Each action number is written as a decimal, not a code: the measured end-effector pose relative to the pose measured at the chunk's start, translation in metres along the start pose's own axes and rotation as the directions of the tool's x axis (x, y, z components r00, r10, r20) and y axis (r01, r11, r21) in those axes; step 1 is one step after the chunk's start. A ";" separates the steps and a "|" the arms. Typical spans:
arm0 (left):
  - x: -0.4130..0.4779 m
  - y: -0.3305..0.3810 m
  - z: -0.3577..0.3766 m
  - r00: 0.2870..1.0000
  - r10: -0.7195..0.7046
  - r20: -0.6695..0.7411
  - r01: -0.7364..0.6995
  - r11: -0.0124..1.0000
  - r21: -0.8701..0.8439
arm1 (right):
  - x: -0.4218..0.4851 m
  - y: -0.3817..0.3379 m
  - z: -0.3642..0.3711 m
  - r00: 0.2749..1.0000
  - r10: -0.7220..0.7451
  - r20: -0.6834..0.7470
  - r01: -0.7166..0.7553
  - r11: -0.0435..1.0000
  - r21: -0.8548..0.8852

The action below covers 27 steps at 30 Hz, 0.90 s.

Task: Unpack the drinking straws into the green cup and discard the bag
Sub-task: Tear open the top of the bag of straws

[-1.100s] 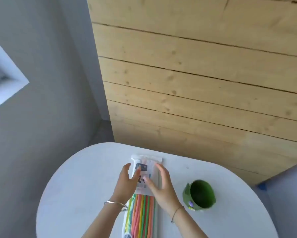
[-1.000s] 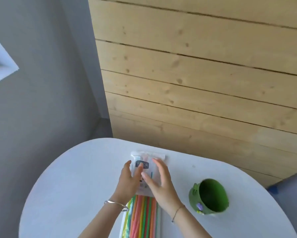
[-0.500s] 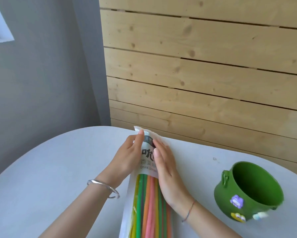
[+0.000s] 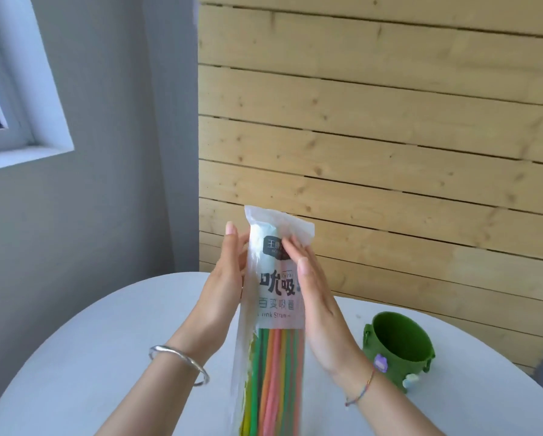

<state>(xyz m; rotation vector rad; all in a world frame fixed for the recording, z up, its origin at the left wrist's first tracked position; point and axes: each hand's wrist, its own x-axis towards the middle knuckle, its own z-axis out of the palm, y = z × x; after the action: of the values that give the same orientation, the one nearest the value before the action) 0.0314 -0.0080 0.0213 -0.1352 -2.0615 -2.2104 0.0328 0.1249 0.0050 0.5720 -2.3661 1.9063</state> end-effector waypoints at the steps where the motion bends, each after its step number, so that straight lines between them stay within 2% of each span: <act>1: -0.009 0.013 0.001 1.000 0.016 0.007 -0.016 1.000 -0.025 | -0.007 -0.015 -0.004 1.000 -0.011 0.006 0.010 0.999 0.037; 6: -0.053 0.062 0.009 0.998 0.055 0.041 -0.054 0.998 -0.020 | -0.051 -0.070 -0.028 0.998 -0.058 0.032 0.050 0.979 0.198; 14: -0.121 0.099 0.030 0.979 -0.024 0.202 -0.011 0.986 0.169 | -0.127 -0.119 -0.050 0.994 0.006 0.106 -0.032 0.970 0.242; 16: -0.131 0.098 0.035 0.976 -0.034 0.217 -0.008 0.982 0.187 | -0.140 -0.127 -0.053 0.989 0.028 0.148 -0.066 0.964 0.259; 19: -0.141 0.096 0.038 0.970 -0.047 0.238 0.003 0.983 0.183 | -0.153 -0.135 -0.053 0.988 0.071 0.137 -0.100 0.971 0.218; 22: -0.152 0.092 0.044 0.972 -0.008 0.235 -0.034 0.984 0.173 | -0.164 -0.140 -0.052 0.990 0.094 0.108 -0.117 0.966 0.229; 27: -0.161 0.077 0.053 0.968 0.153 0.196 -0.175 0.980 0.097 | -0.169 -0.138 -0.052 0.988 0.125 0.090 -0.143 0.962 0.233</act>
<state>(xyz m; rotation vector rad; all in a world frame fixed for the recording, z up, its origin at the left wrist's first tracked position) 0.2010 0.0437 0.0778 -0.5037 -2.1750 -2.0472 0.2230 0.1929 0.1013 0.5169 -2.2874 2.2895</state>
